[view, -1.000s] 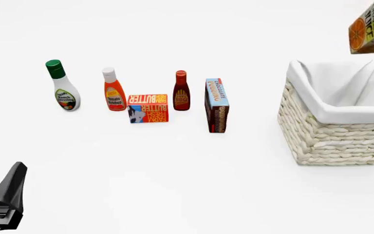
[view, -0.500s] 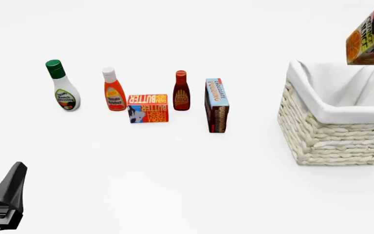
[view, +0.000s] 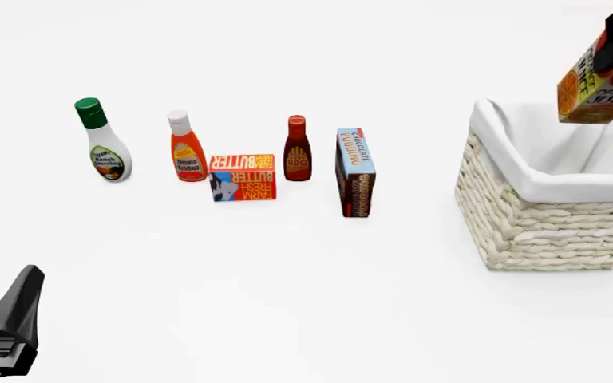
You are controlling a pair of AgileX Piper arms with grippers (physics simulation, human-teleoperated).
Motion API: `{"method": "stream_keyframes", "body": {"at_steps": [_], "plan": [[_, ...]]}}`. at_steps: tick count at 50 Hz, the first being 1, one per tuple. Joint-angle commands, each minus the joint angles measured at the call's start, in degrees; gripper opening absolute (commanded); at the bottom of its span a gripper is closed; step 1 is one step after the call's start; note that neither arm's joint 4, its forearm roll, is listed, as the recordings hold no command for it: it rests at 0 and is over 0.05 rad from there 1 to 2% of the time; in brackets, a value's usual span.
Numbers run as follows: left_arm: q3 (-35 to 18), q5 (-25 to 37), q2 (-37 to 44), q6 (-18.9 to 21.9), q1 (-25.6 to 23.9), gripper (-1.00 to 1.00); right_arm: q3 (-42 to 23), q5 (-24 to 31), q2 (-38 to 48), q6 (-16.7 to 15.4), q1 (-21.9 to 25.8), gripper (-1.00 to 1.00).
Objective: Pick the orange juice and place it in the basket.
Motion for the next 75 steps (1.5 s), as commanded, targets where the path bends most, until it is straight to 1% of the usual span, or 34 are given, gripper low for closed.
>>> {"method": "stream_keyframes", "body": {"at_steps": [1, 7, 9, 24, 33, 39, 49, 52, 75], "plan": [[0.1, 0.0, 0.0, 0.0, 0.3, 1.0, 0.2, 0.0, 1.4, 1.2, -0.8, -1.0], [0.1, 0.0, 0.0, 0.0, 0.3, 1.0, 0.7, 0.0, 2.0, 0.8, -1.7, -1.0], [0.1, 0.0, 0.0, 0.0, 0.3, 1.0, 0.8, 0.0, 2.4, 1.3, -1.4, -1.0], [0.1, 0.0, 0.0, 0.0, 0.3, 1.0, 1.4, 0.0, 4.1, 1.7, -2.3, -1.0], [0.1, 0.0, 0.0, 0.0, 0.3, 1.0, 1.9, 0.0, 4.6, 0.7, -4.1, -1.0], [0.1, 0.0, 0.0, 0.0, 0.3, 1.0, 2.0, 0.0, 5.3, 1.3, -4.1, -1.0], [0.1, 0.0, 0.0, 0.0, 0.3, 1.0, 0.9, 0.0, 6.8, 1.1, -4.8, -1.0], [0.1, 0.0, 0.0, 0.0, 0.3, 1.0, 0.3, 0.0, 7.4, 1.6, -4.2, -1.0], [0.1, 0.0, 0.0, 0.0, 0.3, 1.0, -2.7, 0.0, 12.5, 2.2, -4.0, -1.0]]}}
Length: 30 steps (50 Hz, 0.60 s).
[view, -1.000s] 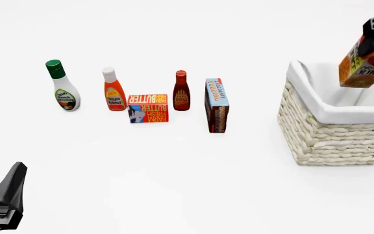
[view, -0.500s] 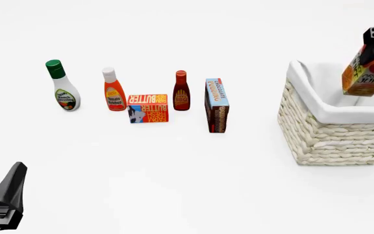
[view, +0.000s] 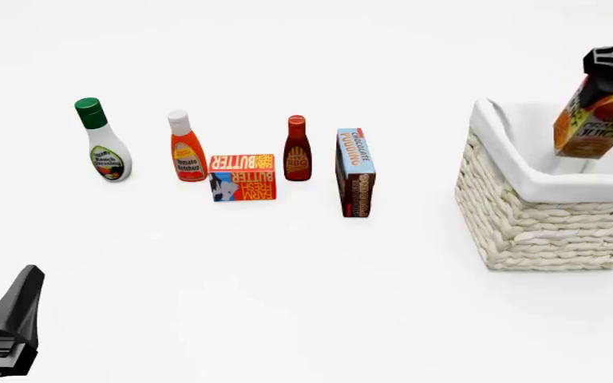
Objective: Pick the orange juice and place it in the basket.
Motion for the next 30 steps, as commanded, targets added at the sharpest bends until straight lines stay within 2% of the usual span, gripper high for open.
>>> {"method": "stream_keyframes", "body": {"at_steps": [1, 30], "plan": [[0.1, 0.0, 0.0, 0.0, 0.3, 1.0, -1.4, 0.0, 2.3, 1.1, 0.1, -1.0], [0.1, 0.0, 0.0, 0.0, 0.3, 1.0, -3.4, 0.0, 7.2, 0.7, -0.5, -1.0]]}}
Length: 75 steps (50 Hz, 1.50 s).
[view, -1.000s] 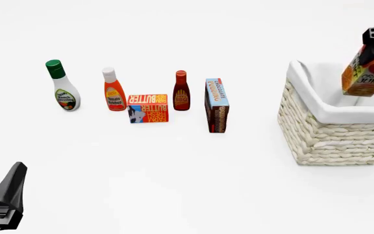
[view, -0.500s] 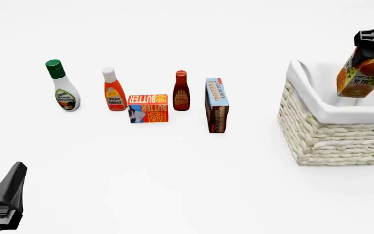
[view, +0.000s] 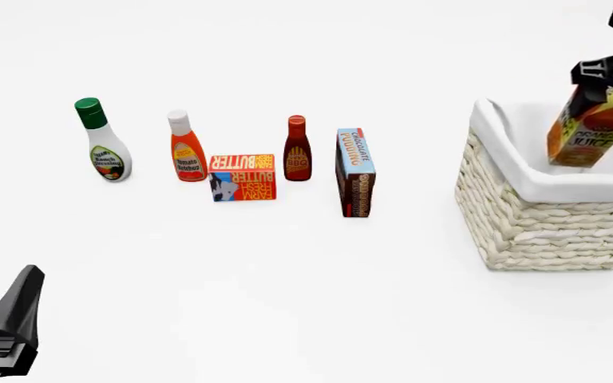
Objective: Pick the orange juice and place it in the basket.
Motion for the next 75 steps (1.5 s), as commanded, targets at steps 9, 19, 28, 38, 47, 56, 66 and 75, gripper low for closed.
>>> {"method": "stream_keyframes", "body": {"at_steps": [9, 19, 28, 38, 47, 56, 66, 75], "plan": [[0.1, 0.0, 0.0, 0.0, 0.3, 1.0, -1.2, 0.0, 3.1, 1.3, 0.2, -1.0], [0.1, 0.0, 0.0, 0.0, 0.3, 1.0, -1.4, 0.0, 4.2, 0.6, 0.4, -1.0], [0.1, 0.0, 0.0, 0.0, 0.3, 1.0, -1.9, 0.0, 5.2, 0.0, 0.0, -1.0], [0.1, 0.0, 0.0, 0.0, 0.3, 1.0, -1.8, 0.0, 6.2, 0.1, -0.2, -1.0], [0.1, 0.0, 0.0, 0.0, 0.3, 1.0, -1.9, 0.0, 7.1, 0.3, -0.2, -1.0], [0.1, 0.0, 0.0, 0.0, 0.3, 1.0, -1.7, 0.0, 7.8, 0.3, -0.4, -1.0], [0.1, 0.0, 0.0, 0.0, 0.3, 1.0, -1.2, 0.0, 8.2, 0.0, -1.2, -1.0], [0.1, 0.0, 0.0, 0.0, 0.3, 1.0, -1.4, 0.0, 8.3, 0.0, -1.7, 1.0]]}}
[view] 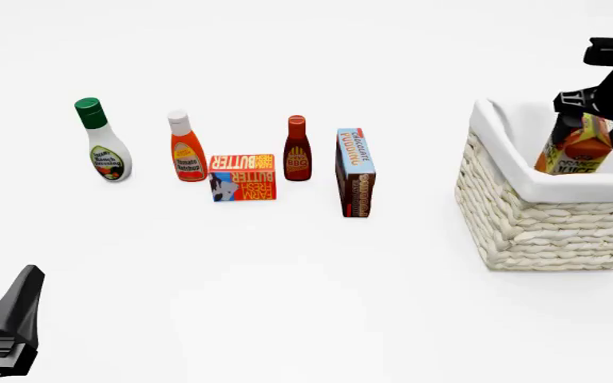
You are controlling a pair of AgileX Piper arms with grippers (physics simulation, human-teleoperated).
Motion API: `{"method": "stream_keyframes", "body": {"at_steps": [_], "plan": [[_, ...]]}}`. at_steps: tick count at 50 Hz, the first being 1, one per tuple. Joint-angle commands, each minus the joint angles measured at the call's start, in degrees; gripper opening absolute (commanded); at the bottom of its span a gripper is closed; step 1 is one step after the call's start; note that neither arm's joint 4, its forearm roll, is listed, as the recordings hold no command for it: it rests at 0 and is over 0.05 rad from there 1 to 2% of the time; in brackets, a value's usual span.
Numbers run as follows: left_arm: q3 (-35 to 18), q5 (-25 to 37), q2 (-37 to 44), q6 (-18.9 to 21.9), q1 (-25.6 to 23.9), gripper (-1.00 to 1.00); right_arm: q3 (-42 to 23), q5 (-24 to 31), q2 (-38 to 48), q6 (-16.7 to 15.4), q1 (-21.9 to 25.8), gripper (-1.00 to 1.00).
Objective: Pick the orange juice and place it in the basket.
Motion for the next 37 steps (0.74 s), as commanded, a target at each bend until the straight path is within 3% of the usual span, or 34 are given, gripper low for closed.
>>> {"method": "stream_keyframes", "body": {"at_steps": [1, 37], "plan": [[0.1, 0.0, 0.0, 0.0, 0.3, 1.0, -0.3, 0.0, 0.1, 0.8, -0.5, 1.0], [0.1, 0.0, 0.0, 0.0, 0.3, 1.0, 1.3, 0.0, -1.9, 0.5, -0.9, 1.0]]}}
